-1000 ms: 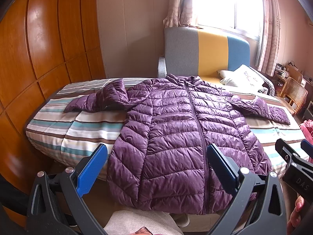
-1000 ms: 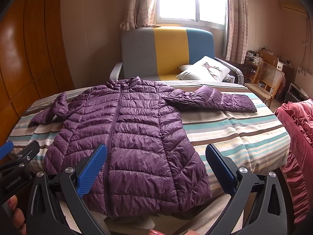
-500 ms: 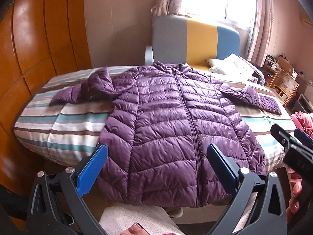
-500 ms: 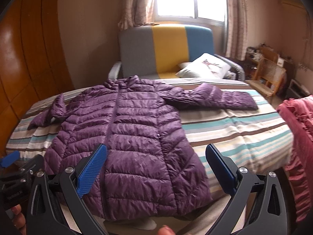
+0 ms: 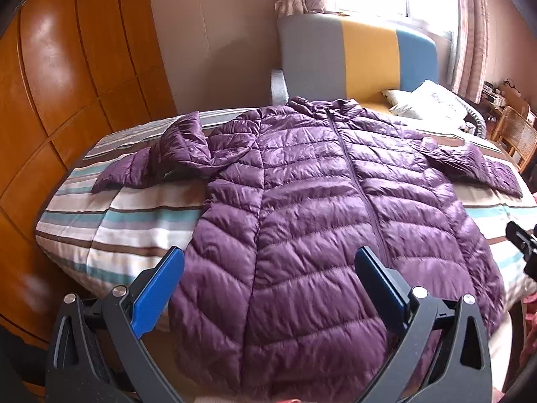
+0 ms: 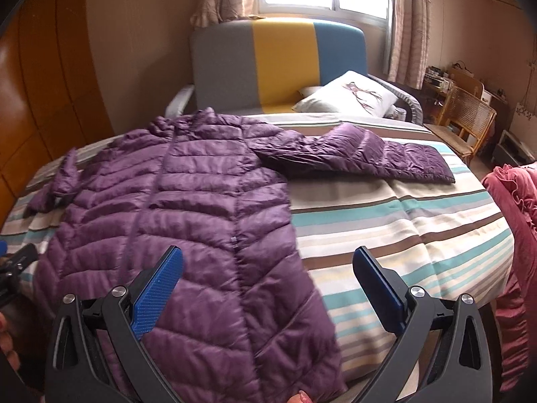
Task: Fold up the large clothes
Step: 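Reach the right tool to the jacket sleeve cuff and close on it, then lift the sleeve with the right tool and fold it across the jacket body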
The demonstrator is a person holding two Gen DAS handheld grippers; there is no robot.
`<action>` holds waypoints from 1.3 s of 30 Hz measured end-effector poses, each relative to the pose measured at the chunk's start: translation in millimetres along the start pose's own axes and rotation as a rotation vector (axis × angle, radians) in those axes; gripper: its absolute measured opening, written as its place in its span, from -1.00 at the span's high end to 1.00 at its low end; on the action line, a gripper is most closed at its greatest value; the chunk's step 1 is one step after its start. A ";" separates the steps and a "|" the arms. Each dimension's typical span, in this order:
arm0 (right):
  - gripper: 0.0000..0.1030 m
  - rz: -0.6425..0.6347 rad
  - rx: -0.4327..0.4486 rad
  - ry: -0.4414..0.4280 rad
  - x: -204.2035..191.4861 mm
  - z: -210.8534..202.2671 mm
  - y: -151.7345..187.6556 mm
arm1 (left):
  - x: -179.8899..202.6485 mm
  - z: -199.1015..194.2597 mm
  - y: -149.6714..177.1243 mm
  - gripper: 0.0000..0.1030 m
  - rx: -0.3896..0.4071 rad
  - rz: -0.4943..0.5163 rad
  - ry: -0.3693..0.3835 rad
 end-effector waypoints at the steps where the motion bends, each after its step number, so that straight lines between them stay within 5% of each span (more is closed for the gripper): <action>1: -0.94 0.007 -0.006 0.019 4.7 7.4 -3.9 | -1.7 7.7 -2.6 -0.96 -0.002 -0.003 0.001; 7: -0.94 0.092 -0.067 0.080 43.2 71.9 -37.8 | -8.9 54.3 -15.5 -0.96 -0.015 -0.013 -0.013; 14: -0.94 0.259 -0.006 0.185 104.0 127.9 -88.0 | -15.1 109.8 -29.1 -0.96 -0.067 -0.013 -0.060; 26: -0.62 0.639 0.009 0.289 206.1 199.4 -146.2 | -36.0 170.1 -34.1 -0.96 -0.131 -0.059 -0.083; 31: -0.32 0.718 0.008 0.330 234.3 217.3 -155.5 | -36.6 180.2 -27.5 -0.97 -0.144 -0.081 -0.077; 39: 0.66 0.808 0.013 0.284 257.0 232.1 -155.7 | -34.2 179.3 -20.9 -0.97 -0.145 -0.083 -0.119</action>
Point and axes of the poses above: each gripper's, at about its wrist camera, not at the fingertips, and z roughly the way its jaws point, x to its right, y to its underside, the point moved 1 cm from there along z, roughly the way its jaws point, and after that the axes turned 15 degrees about z, right-handed, at the moved point
